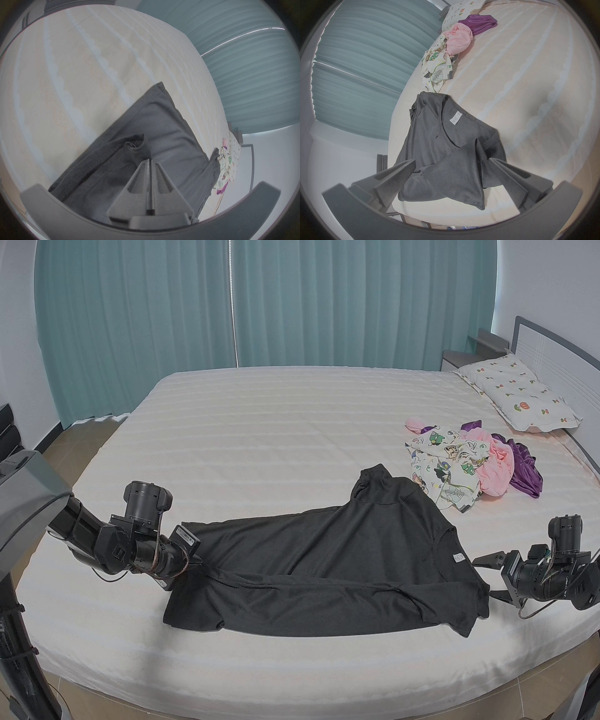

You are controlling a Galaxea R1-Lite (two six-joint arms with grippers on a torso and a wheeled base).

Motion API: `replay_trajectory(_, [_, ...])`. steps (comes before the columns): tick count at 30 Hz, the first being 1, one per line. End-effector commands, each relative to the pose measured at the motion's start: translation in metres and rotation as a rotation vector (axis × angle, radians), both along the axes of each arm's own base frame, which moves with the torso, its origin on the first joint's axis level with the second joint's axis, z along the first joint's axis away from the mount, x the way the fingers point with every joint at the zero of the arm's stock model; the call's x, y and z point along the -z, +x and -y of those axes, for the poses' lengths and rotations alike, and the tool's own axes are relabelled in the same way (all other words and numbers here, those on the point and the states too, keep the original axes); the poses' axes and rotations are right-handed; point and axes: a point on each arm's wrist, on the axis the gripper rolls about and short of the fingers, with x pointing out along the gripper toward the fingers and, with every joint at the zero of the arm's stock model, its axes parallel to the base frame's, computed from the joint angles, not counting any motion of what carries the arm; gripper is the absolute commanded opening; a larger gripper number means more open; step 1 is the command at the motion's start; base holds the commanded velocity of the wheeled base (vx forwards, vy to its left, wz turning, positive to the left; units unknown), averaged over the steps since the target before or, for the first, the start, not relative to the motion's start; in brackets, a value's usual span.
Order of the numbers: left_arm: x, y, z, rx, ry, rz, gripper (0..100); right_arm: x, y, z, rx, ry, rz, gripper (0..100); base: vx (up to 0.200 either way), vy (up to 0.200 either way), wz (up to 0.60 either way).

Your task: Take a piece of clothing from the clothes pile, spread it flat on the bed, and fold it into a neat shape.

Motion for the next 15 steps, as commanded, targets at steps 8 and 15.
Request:
replay_trajectory(8, [-0.016,-0.005,-0.005,-0.025,-0.001,0.031,0,0.010,0.014,-0.001,-0.074,-0.053,0.054,100,0.000,0.000,0.00])
replay_trajectory(15, [-0.026,-0.007,-0.011,-0.037,-0.004,0.040,0,0.018,0.027,-0.004,-0.105,-0.042,0.051,100,0.000,0.000,0.00])
